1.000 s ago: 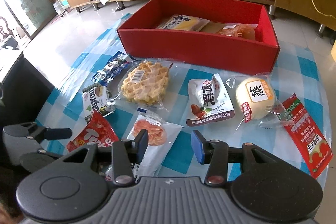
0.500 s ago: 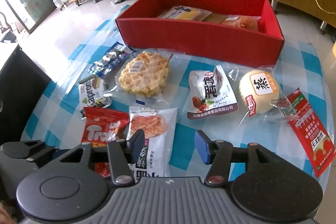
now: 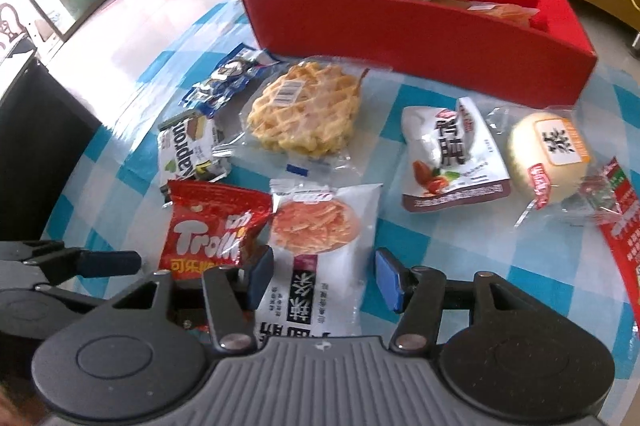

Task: Organize snacks
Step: 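Grasp the red Trolli bag with left tool while right tool grasps white shredded-snack bag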

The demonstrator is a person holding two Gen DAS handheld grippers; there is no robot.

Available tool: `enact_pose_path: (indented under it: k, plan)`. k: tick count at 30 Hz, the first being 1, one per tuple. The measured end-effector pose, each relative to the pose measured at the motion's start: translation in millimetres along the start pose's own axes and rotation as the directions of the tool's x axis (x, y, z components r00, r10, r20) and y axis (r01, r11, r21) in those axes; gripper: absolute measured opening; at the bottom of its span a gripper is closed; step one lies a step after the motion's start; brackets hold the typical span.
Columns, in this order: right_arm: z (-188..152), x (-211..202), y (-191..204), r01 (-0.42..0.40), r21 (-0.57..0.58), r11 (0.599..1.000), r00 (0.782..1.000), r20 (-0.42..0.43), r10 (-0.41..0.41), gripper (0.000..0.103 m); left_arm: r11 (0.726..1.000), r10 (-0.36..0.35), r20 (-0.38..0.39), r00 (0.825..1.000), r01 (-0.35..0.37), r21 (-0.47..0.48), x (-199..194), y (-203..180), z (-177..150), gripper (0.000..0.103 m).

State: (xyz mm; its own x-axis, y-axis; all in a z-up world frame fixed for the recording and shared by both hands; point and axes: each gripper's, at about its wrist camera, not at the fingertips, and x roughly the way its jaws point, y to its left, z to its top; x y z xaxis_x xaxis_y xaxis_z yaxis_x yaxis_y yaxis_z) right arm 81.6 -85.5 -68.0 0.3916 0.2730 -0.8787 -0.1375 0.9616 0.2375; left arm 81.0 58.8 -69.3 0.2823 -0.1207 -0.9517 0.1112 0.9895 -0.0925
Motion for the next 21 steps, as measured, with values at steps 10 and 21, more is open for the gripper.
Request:
enact_pose_path:
  k: [10,21]
  plan:
    - [-5.5,4.7,7.2,0.056,-0.120,0.991,0.998,-0.002,-0.057,0.050,0.997,0.058,-0.008,0.998,-0.058,0.042,2.3,0.9,-5.4,0.096]
    - [-23.2,-16.0,-38.9,0.128,-0.044,0.991,0.992,0.015,-0.127,0.044,0.998,0.036,0.013,0.999,-0.037,0.041,12.7,-21.3,10.2,0.098]
